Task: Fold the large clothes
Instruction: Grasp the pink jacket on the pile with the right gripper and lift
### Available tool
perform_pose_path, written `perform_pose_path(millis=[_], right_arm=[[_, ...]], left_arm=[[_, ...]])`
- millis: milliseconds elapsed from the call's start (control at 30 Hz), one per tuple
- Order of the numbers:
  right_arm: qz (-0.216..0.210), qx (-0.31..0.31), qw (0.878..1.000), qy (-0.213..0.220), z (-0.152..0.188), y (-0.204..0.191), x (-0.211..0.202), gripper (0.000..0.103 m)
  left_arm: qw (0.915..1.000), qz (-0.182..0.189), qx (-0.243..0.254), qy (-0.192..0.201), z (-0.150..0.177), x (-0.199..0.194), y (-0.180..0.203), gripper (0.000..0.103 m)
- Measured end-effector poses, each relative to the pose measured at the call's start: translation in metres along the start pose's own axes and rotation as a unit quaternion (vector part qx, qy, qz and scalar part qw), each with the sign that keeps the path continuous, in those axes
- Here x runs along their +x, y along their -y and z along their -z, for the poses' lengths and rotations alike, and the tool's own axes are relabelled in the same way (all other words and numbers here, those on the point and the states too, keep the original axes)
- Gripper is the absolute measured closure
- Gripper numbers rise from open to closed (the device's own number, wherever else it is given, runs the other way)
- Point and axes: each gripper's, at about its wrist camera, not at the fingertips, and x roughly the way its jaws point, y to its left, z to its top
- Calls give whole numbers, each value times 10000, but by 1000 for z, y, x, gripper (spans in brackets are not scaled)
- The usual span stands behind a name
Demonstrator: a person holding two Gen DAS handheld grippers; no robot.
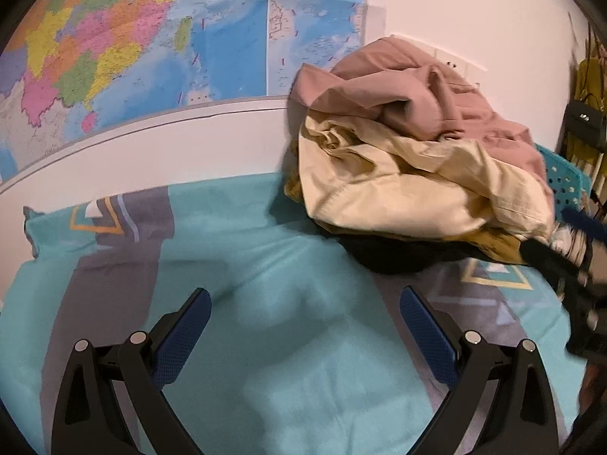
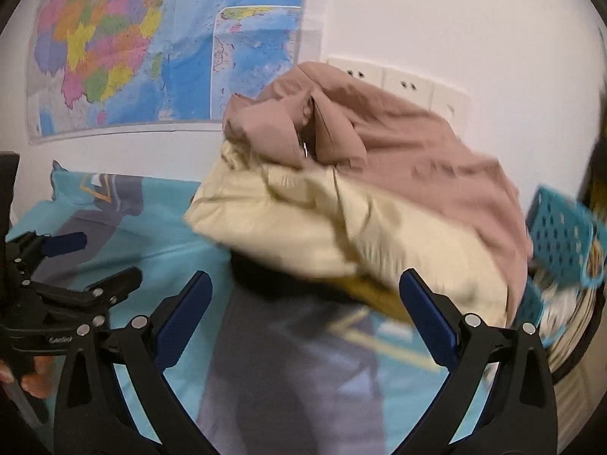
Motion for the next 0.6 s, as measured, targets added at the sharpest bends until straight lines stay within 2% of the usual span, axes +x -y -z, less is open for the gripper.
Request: perform_pose_path(millis=[267,367,433,500,567,600], right_arm=[[297,-566,9976,281,-73,21,63,6],[354,-813,9957,274,-93,26,87,12],[343,-1123,9929,168,-103,26,108,28],[338,-1338,9904,103,-111,22,124,32],[221,-1543,9878,51,-116,17,137,46],[167,-1652,9861,-46,-118,14,145,65]], left_arm=[[9998,-168,64,48,-30,30,-14,7],[9998,-186,60,40,-38,40,-18,7],[9997,-209,70,45,-41,45,-20,7],[9996,-256,99,39,-43,51,-21,7],[9995,-296,101,8,-46,59,-24,7],[9995,-310,96,6,-47,61,-26,7]])
